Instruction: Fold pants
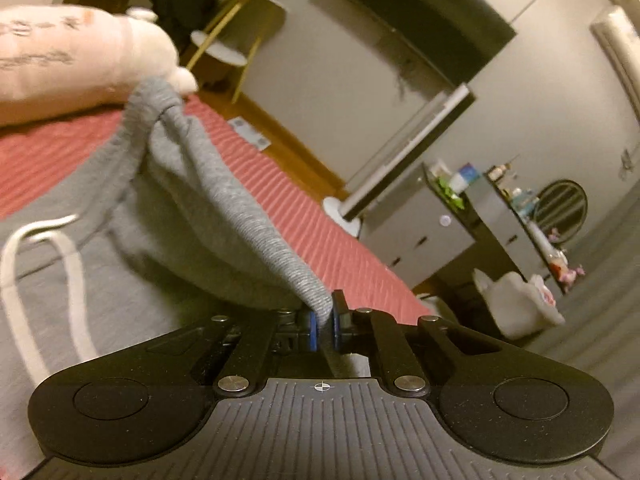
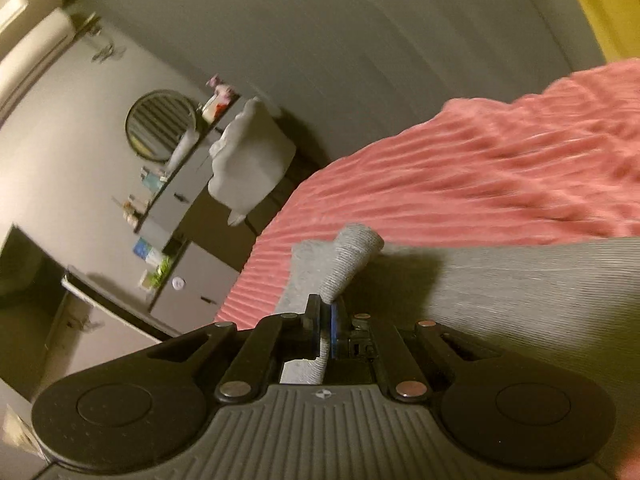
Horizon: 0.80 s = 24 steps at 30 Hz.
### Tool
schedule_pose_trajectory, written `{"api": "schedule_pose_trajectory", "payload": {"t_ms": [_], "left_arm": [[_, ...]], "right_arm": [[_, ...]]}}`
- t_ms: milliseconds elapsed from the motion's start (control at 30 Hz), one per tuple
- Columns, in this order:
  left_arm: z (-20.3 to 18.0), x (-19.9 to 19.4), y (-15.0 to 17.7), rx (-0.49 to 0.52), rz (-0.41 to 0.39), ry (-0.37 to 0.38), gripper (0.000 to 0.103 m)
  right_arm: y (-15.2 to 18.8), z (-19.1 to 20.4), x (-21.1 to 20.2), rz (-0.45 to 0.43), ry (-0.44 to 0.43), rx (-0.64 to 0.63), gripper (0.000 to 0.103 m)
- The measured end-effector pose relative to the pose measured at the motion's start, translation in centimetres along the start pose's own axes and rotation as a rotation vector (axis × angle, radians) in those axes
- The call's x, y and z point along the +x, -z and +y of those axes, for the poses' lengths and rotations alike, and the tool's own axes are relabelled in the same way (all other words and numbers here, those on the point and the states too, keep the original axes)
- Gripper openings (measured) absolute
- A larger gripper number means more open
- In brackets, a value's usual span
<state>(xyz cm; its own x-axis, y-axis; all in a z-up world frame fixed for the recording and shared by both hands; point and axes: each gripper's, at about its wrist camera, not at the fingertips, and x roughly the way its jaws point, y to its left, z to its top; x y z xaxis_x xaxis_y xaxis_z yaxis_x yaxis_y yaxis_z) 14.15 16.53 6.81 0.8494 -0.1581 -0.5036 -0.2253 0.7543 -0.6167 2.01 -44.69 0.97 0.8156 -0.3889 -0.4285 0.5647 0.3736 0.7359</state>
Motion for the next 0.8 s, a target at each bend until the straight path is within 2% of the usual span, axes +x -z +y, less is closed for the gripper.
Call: {"api": "schedule_pose_trajectory", "payload": {"t_ms": [133, 233, 267, 333, 367, 400, 433, 533, 567, 667, 733, 767, 800], "left_arm": [[3.2, -4.0, 3.5, -0.033, 0.050, -0.038, 0.009], [5.7, -3.8, 5.9, 0.004, 0.129, -0.143, 0.013], [6.4, -3.7, 6.6, 0.006, 0.147, -0.172, 0.016], [7.4, -3.5, 7.4, 0.005, 0.137, -0.201, 0.033], [7.7, -3.7, 7.4, -0.002, 0.106, -0.210, 0.050], [8.0, -4.0, 7.2, -0.010, 0.054, -0.215, 0.066], [8.2, -4.1, 6.8, -0.020, 0.018, -0.222, 0.070], [8.9, -3.2, 5.0, -0.075, -0.032, -0.230, 0.081], [9.2, -2.5, 4.5, -0.096, -0.024, -0.234, 0.082], [11.3, -1.1, 3.8, -0.154, 0.032, -0.242, 0.083], [12.4, -0.6, 3.8, -0.208, 0.040, -0.271, 0.078], [12.6, -0.1, 4.0, -0.222, 0.048, -0.259, 0.070], [12.9, -0.1, 4.0, -0.234, 0.056, -0.248, 0.057]], "right_arm": [[-0.2, -0.4, -4.8, -0.064, 0.055, -0.091, 0.005], [-0.5, -2.7, -6.1, -0.054, 0.128, -0.095, 0.005], [-0.6, -3.6, -5.9, -0.032, 0.165, -0.091, 0.009], [-0.7, -5.2, -5.0, 0.048, 0.196, -0.069, 0.010], [-0.6, -6.0, -4.6, 0.094, 0.207, -0.047, 0.018], [-0.4, -6.6, -4.0, 0.144, 0.202, -0.027, 0.038], [-0.1, -7.1, -3.6, 0.183, 0.190, -0.010, 0.046], [0.5, -7.3, -3.3, 0.207, 0.154, 0.003, 0.049], [0.6, -7.1, -3.1, 0.213, 0.151, -0.012, 0.051], [0.8, -6.6, -2.7, 0.255, 0.116, -0.021, 0.051], [1.1, -6.5, -2.8, 0.277, 0.078, -0.017, 0.036], [1.2, -6.5, -2.8, 0.286, 0.070, -0.011, 0.020], [1.2, -6.6, -2.9, 0.293, 0.075, -0.006, 0.017]]}}
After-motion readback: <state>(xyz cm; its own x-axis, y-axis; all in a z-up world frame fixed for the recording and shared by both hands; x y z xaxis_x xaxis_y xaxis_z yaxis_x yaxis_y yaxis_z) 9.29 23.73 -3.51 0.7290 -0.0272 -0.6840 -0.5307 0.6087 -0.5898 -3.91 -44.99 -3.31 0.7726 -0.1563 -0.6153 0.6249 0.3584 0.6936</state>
